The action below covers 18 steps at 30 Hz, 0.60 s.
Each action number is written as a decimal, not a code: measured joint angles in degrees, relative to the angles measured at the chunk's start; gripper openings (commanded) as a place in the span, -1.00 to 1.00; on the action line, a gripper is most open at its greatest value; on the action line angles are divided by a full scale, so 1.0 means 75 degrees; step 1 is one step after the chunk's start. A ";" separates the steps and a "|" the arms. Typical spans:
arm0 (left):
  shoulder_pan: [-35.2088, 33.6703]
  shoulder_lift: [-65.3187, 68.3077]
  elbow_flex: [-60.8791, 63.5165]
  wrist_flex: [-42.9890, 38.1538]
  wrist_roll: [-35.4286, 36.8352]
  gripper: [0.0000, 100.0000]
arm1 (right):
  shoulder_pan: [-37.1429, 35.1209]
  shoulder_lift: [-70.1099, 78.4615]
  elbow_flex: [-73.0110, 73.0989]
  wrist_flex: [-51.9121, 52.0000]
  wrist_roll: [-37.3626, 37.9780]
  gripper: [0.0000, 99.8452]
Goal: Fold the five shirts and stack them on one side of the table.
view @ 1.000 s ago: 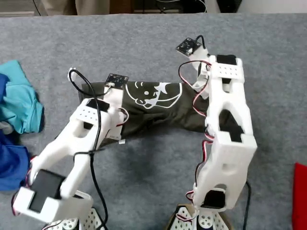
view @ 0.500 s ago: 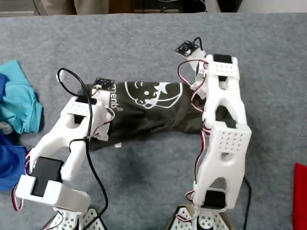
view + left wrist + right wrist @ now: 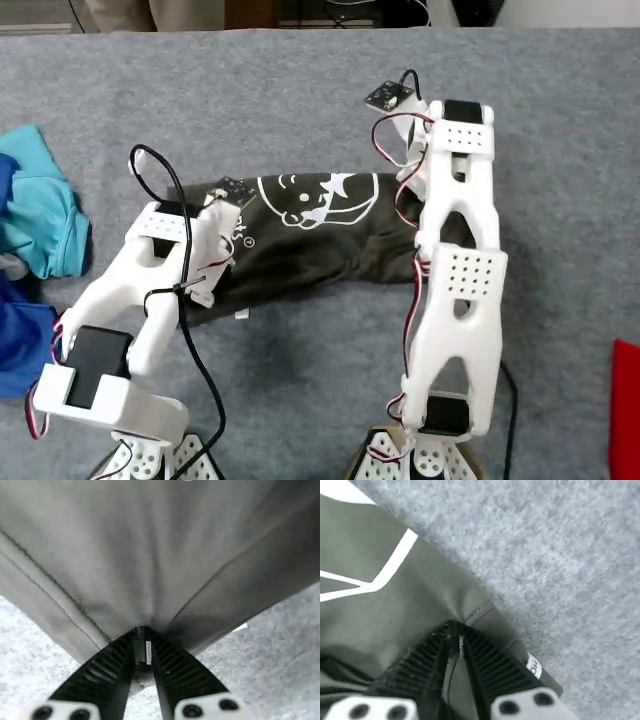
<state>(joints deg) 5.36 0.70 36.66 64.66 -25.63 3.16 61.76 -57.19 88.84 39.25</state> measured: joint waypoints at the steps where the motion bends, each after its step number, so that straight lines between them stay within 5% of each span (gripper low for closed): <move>1: 0.0000 0.0012 -0.0059 0.0023 0.0000 -0.96 | 0.0000 0.0094 -0.0246 0.0176 0.0070 -0.99; 13: 0.0000 0.0117 -0.3516 0.0914 0.1547 -0.96 | 0.0082 0.0258 -0.2579 0.1653 0.0117 -0.99; 18: -0.0188 0.0727 -0.3938 0.0070 0.1629 -0.96 | 0.0258 0.0000 -0.2180 0.1653 0.0035 -0.99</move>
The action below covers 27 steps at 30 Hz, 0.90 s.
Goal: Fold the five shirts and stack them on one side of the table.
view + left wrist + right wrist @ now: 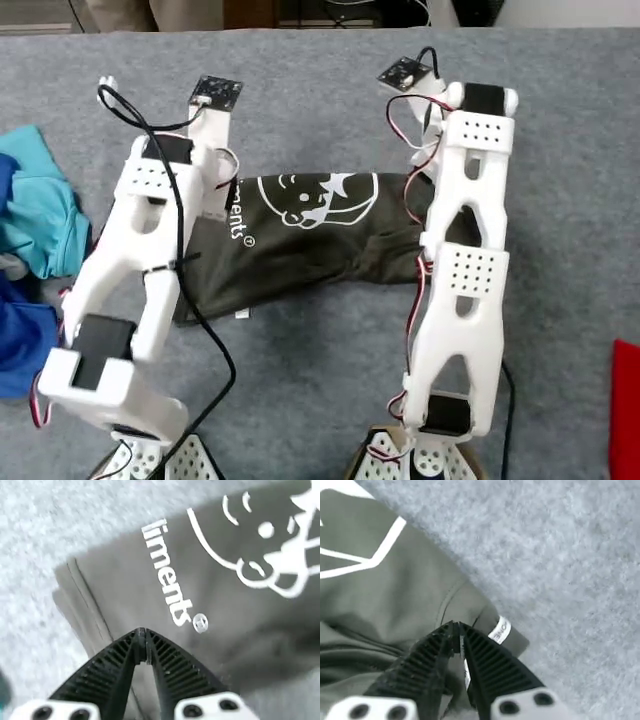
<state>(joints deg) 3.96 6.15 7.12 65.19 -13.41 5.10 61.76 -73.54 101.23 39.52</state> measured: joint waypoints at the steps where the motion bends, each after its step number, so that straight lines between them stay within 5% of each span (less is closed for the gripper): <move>1: -0.0105 0.0199 -0.0012 -0.0223 0.0000 -0.96 | 0.0035 -0.0223 0.0258 0.0000 0.0000 -0.99; 12: -0.1055 0.2649 -0.1008 -0.0516 0.0000 -0.96 | 0.0281 -0.1032 0.3423 -0.1676 0.0000 -0.99; 27: -0.1325 0.3599 -0.2532 -0.0105 0.0023 -0.96 | 0.0656 0.0117 0.1594 -0.1020 -0.0012 -0.99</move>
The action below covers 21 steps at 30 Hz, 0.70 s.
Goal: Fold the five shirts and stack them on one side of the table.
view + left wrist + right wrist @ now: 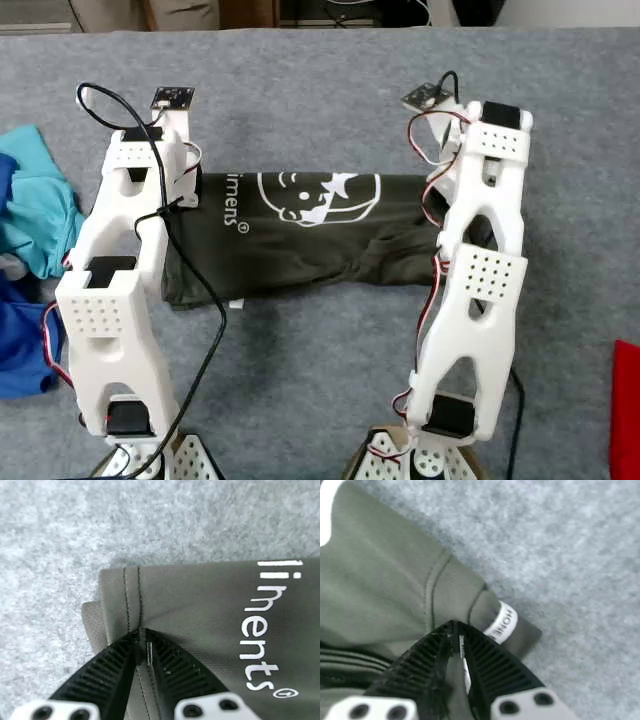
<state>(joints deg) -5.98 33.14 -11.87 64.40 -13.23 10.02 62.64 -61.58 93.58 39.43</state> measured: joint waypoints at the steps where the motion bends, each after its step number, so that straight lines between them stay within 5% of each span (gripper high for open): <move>1: 0.0000 0.0000 0.0000 0.0000 0.0000 -0.96 | 0.0012 0.0000 -0.0176 0.0117 0.0000 -0.99; 13: 0.0457 0.0023 -0.2544 0.2860 -0.0023 -0.96 | -0.0445 0.0023 -0.2204 0.1020 0.0094 -0.99; 21: -0.0492 0.0023 -0.3645 0.4653 -0.0422 -0.82 | -0.0305 -0.0188 -0.2755 0.1032 -0.0410 -0.99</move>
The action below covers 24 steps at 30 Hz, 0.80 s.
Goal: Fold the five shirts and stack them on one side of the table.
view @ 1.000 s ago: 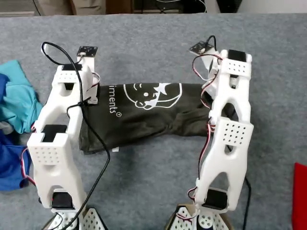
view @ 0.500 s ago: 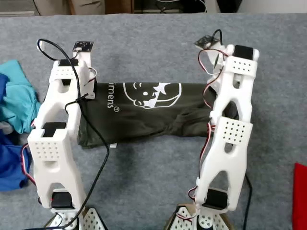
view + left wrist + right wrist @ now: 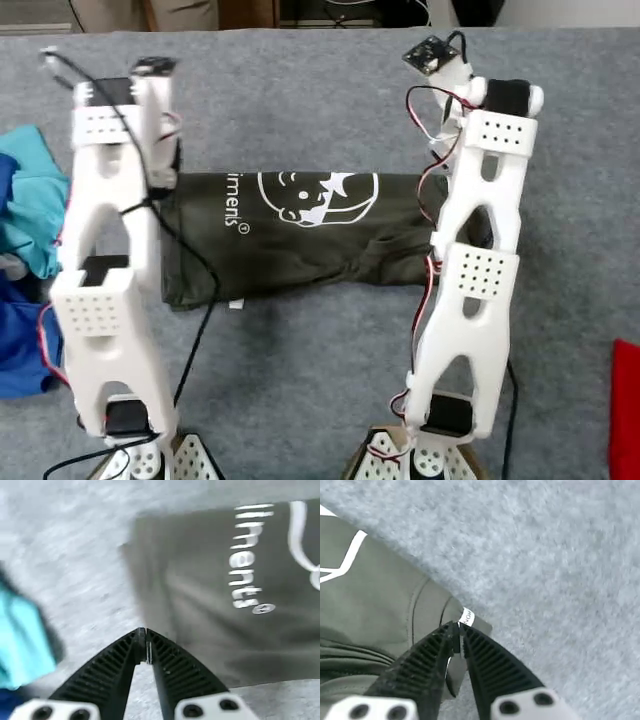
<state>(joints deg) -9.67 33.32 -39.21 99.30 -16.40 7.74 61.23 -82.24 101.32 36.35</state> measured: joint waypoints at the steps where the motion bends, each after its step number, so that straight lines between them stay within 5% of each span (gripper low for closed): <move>1: -0.0223 0.0000 0.0000 0.0047 0.0000 -0.77 | 0.0023 -0.0211 0.0141 0.0000 -0.0035 -0.99; 16: -0.0961 0.0000 0.0844 0.0070 0.0234 -0.68 | 0.0774 -0.5181 0.5826 0.0000 -0.0223 -0.99; 24: -0.0961 0.0000 0.1207 0.0070 0.0856 -0.68 | 0.0973 -0.5978 0.7900 -0.0141 -0.0352 -0.99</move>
<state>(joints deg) -16.88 33.32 -30.15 99.82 -9.98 15.03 16.40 -22.99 100.26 33.71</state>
